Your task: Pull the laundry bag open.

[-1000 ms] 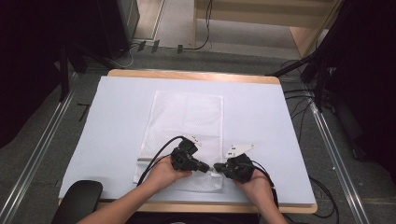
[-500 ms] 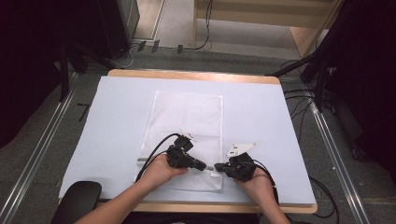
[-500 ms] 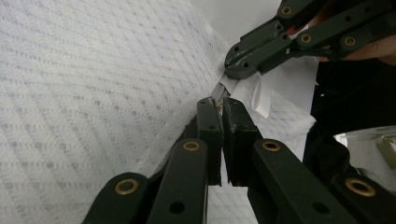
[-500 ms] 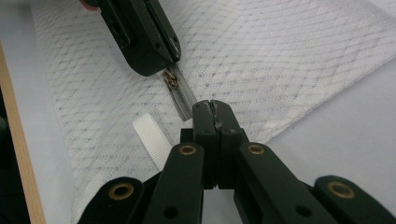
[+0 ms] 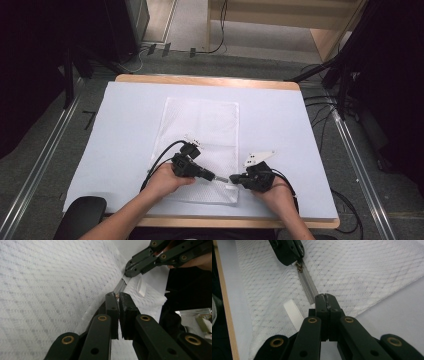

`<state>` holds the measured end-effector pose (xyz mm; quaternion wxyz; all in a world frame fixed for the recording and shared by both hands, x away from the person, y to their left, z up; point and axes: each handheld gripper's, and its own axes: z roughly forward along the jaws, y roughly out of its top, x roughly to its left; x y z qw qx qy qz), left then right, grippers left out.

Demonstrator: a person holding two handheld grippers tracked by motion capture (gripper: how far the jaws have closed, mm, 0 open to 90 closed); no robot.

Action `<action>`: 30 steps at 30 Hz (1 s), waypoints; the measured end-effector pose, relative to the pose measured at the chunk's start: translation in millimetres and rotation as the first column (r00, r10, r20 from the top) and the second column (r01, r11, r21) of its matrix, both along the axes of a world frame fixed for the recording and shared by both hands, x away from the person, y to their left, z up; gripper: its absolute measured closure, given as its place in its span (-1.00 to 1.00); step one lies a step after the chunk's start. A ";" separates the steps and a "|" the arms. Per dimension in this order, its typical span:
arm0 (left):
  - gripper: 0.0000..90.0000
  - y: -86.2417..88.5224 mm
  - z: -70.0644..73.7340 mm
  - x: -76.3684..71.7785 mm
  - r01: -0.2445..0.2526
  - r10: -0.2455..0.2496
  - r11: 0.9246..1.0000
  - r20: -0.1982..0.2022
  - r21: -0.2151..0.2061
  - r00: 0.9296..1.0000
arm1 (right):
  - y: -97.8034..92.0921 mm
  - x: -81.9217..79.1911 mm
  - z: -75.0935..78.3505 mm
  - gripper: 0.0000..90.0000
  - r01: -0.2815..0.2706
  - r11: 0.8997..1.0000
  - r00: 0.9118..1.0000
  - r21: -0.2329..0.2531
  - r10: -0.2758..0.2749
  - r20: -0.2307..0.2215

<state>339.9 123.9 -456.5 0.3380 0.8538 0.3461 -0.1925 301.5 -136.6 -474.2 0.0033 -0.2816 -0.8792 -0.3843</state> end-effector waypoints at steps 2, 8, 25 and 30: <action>0.95 3.2 1.4 0.5 -0.007 0.007 1.000 0.002 0.003 1.000 | 0.2 -0.1 -0.1 1.00 -0.009 1.000 1.000 0.000 0.009 0.007; 0.95 11.9 4.8 1.9 -0.014 0.014 1.000 -0.004 0.006 1.000 | -0.4 1.9 0.1 1.00 -0.019 1.000 1.000 0.001 0.019 0.000; 0.95 36.1 23.1 2.5 -0.014 0.015 1.000 -0.011 0.019 1.000 | 0.5 3.1 0.5 1.00 -0.024 1.000 1.000 0.000 0.024 -0.012; 0.95 42.5 21.9 5.5 -0.020 0.021 1.000 -0.026 0.023 0.999 | 0.8 3.6 0.7 1.00 -0.030 1.000 1.000 -0.004 0.030 -0.010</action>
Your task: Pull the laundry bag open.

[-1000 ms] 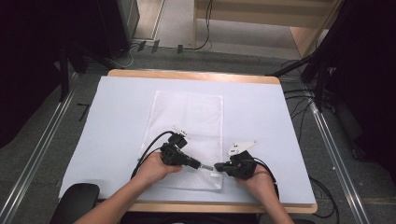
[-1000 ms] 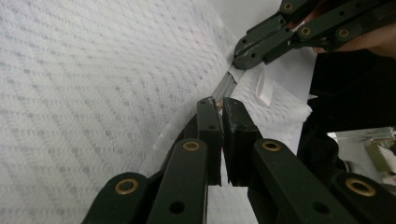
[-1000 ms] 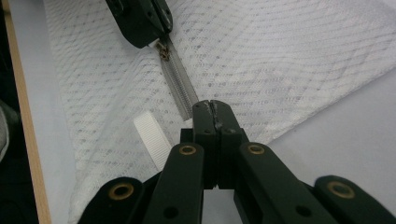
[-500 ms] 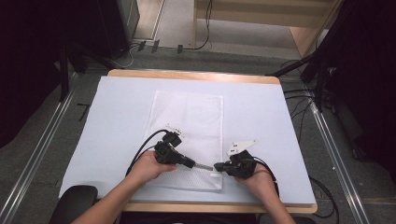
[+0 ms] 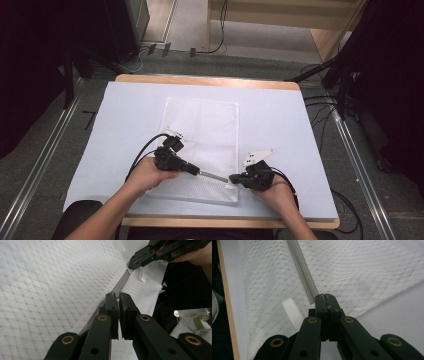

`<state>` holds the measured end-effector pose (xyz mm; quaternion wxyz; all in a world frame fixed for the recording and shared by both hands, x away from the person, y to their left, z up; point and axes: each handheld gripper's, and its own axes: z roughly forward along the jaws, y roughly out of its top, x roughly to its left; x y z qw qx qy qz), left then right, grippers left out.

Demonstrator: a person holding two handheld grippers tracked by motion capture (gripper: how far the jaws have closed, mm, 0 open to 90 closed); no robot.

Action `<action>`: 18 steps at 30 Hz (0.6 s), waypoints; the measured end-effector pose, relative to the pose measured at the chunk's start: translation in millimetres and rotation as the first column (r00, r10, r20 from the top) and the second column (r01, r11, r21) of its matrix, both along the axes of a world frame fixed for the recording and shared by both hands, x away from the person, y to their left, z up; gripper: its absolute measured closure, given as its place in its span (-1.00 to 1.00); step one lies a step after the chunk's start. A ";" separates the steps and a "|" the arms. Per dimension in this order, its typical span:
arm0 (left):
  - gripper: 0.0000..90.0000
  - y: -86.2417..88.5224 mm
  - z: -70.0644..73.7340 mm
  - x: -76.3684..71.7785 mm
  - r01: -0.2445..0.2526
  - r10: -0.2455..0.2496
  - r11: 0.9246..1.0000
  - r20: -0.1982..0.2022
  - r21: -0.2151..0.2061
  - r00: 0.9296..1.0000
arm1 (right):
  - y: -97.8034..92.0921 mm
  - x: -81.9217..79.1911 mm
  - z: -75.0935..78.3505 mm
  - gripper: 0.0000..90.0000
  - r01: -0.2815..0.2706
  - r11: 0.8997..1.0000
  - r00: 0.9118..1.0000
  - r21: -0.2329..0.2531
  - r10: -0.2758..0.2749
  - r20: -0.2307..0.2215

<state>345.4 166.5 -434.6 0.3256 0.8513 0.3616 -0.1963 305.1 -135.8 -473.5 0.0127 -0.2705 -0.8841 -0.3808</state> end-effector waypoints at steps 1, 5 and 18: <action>0.95 1.7 1.1 -0.8 -0.005 0.005 1.000 0.009 0.000 1.000 | 0.1 0.0 0.2 1.00 0.000 1.000 1.000 -0.002 0.000 0.000; 0.95 10.0 7.4 0.5 -0.015 0.015 1.000 0.022 -0.002 1.000 | 0.2 0.1 0.1 1.00 -0.004 1.000 1.000 -0.001 0.004 0.004; 0.95 25.6 7.8 -5.4 -0.030 0.029 1.000 0.030 0.003 0.999 | 1.7 0.7 1.1 1.00 0.012 1.000 1.000 -0.007 -0.012 -0.016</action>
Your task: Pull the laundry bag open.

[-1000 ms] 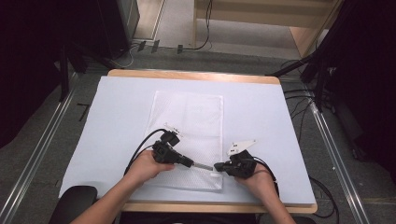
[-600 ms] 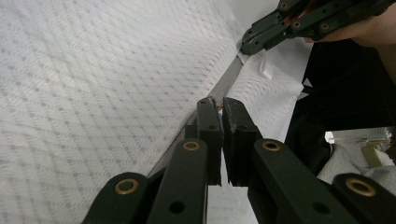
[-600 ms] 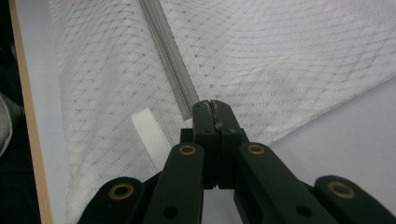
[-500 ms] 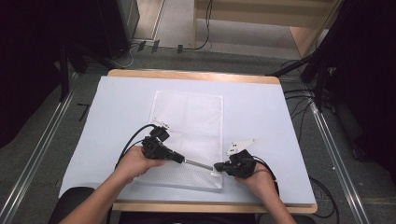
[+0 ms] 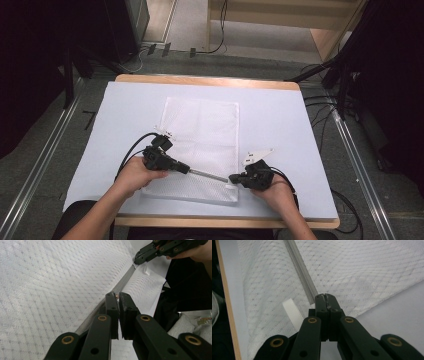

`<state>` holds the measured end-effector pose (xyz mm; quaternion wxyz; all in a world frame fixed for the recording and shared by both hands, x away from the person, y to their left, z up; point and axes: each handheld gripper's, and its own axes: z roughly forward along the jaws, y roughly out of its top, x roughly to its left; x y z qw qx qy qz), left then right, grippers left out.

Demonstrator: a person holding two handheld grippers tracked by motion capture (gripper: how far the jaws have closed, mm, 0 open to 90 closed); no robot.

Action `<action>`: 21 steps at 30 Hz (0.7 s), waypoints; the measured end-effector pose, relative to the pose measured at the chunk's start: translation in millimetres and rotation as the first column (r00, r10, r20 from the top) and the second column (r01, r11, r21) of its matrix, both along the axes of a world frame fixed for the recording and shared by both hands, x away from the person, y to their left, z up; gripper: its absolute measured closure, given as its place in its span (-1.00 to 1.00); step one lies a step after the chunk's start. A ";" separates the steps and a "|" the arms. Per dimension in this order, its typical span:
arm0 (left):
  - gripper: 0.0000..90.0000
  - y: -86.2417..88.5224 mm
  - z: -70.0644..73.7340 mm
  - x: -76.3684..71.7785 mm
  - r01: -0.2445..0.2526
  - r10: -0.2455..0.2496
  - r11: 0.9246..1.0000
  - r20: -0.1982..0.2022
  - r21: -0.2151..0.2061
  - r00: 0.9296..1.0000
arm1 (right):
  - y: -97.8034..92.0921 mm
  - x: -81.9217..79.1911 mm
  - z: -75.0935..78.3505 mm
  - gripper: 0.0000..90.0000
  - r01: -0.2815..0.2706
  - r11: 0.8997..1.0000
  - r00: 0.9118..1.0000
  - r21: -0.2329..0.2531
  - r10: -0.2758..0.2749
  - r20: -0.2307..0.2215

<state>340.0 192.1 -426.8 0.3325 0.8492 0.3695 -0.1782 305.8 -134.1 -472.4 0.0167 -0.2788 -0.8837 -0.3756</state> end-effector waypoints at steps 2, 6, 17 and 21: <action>0.95 0.3 0.0 -0.8 -0.003 0.003 1.000 -0.007 -0.003 1.000 | 0.1 0.0 0.2 1.00 0.006 1.000 1.000 -0.001 -0.006 -0.006; 0.95 1.2 -4.0 -0.4 -0.003 0.003 1.000 -0.018 0.007 1.000 | 0.9 -0.3 1.0 1.00 0.007 1.000 1.000 -0.009 -0.007 -0.007; 0.95 12.6 -5.5 1.0 -0.028 0.028 0.999 -0.016 0.021 0.999 | 1.7 -0.3 1.1 1.00 -0.006 1.000 1.000 -0.014 0.006 0.006; 0.95 19.2 -3.8 1.9 -0.042 0.042 0.999 -0.020 0.022 0.999 | 1.4 -0.3 0.8 1.00 -0.007 1.000 1.000 -0.012 0.007 0.005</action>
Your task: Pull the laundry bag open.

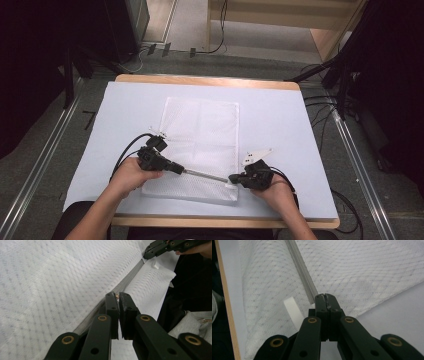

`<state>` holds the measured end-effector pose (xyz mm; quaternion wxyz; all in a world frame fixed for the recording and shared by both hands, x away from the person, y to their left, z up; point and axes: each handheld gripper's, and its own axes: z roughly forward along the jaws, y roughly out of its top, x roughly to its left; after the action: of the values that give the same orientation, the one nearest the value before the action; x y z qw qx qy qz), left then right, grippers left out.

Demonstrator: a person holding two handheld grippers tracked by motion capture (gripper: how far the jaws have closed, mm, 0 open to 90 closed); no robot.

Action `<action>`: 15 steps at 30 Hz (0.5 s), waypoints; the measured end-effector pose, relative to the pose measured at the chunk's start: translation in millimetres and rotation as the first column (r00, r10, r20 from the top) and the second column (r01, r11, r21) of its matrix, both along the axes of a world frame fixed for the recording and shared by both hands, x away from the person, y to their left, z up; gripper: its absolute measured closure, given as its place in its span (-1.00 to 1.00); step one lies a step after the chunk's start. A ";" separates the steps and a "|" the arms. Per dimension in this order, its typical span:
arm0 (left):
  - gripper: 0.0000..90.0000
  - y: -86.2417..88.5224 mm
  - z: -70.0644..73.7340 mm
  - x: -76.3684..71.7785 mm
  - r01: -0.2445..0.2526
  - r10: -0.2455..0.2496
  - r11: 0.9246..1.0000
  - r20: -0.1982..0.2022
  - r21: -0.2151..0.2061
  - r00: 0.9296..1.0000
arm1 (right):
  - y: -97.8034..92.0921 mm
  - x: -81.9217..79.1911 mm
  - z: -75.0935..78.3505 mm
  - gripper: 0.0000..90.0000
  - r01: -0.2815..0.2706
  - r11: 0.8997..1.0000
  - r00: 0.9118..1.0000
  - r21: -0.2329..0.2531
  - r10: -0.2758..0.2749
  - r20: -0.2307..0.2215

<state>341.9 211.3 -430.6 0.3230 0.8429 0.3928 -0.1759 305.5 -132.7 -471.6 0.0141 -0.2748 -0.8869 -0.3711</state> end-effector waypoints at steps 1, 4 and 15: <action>0.95 2.1 0.5 0.5 0.003 -0.003 1.000 0.007 0.003 1.000 | -0.4 0.3 -0.4 1.00 -0.005 1.000 1.000 0.002 0.005 0.002; 0.95 8.4 2.4 0.7 -0.018 0.018 1.000 0.008 -0.003 1.000 | -0.7 0.5 -0.6 1.00 -0.007 1.000 1.000 0.005 0.007 0.002; 0.95 18.4 4.1 0.6 -0.015 0.015 1.000 0.004 -0.009 1.000 | -2.0 2.0 -1.2 1.00 -0.015 1.000 1.000 0.015 0.015 -0.008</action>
<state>342.5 229.7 -426.6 0.3289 0.8388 0.3978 -0.1734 307.6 -134.7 -472.7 0.0225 -0.2694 -0.8861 -0.3764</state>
